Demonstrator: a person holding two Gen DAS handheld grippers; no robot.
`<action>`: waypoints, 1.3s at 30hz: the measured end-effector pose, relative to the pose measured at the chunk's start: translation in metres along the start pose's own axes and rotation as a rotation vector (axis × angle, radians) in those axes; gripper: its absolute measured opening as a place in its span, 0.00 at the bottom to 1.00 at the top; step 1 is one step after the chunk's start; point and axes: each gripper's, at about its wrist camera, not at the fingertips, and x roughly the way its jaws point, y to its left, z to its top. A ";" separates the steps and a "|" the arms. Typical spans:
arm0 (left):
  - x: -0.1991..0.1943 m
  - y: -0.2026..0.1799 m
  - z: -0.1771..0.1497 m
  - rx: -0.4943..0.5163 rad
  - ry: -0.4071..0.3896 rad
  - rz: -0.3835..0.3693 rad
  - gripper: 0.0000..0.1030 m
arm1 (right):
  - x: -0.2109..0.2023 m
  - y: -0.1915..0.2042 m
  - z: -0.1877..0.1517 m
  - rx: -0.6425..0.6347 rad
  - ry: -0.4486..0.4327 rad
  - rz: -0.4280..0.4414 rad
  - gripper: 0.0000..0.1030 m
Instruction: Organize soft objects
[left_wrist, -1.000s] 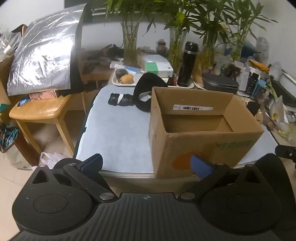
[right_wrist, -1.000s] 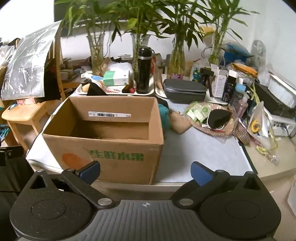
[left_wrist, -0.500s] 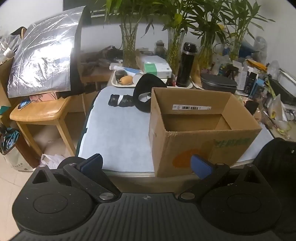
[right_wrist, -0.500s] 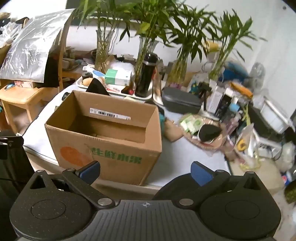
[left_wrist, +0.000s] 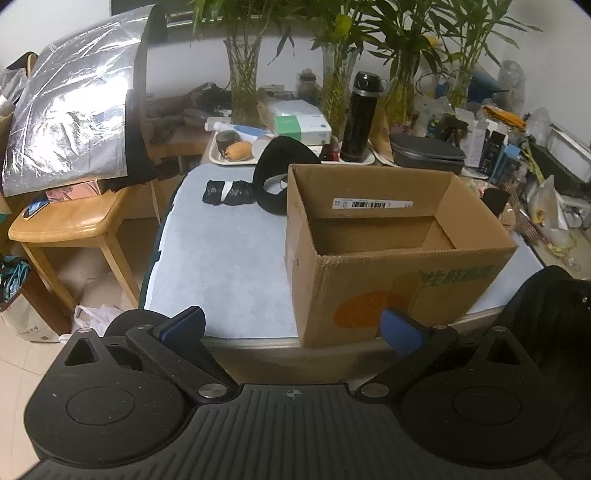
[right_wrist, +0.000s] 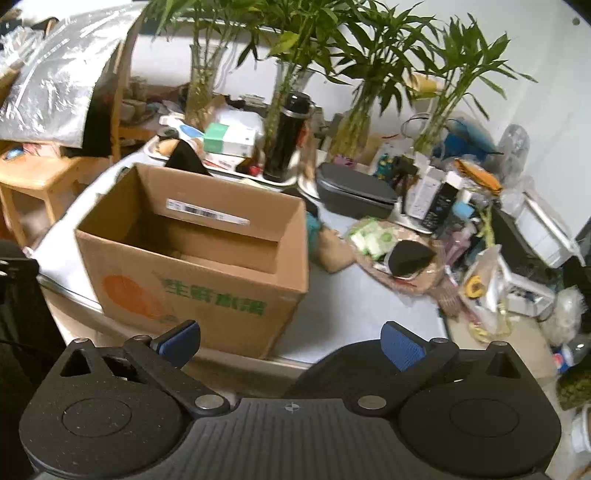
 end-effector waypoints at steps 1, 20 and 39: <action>0.000 0.000 0.001 0.003 0.003 -0.002 1.00 | 0.002 -0.002 0.000 -0.007 0.014 -0.005 1.00; 0.010 0.005 0.013 -0.008 0.022 0.013 1.00 | 0.007 -0.006 0.034 -0.220 -0.054 -0.067 1.00; 0.021 0.004 0.025 -0.006 0.023 0.023 1.00 | -0.020 0.001 0.077 -0.303 -0.330 -0.074 1.00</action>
